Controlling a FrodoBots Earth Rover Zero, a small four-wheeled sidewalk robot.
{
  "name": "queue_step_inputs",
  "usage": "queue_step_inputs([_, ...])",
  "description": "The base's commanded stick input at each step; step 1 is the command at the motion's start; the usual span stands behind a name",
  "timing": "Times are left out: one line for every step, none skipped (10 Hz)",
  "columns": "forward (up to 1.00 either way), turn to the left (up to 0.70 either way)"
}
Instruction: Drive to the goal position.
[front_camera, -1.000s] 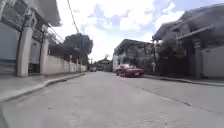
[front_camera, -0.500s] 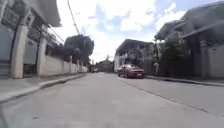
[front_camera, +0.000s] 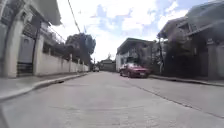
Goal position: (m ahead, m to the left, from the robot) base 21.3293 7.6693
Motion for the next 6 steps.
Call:
queue_step_inputs([0.70, 0.00])
queue_step_inputs([0.70, 0.00])
queue_step_inputs([0.70, 0.00])
queue_step_inputs([0.70, 0.00])
queue_step_inputs([0.70, 0.00])
queue_step_inputs([0.70, 0.00])
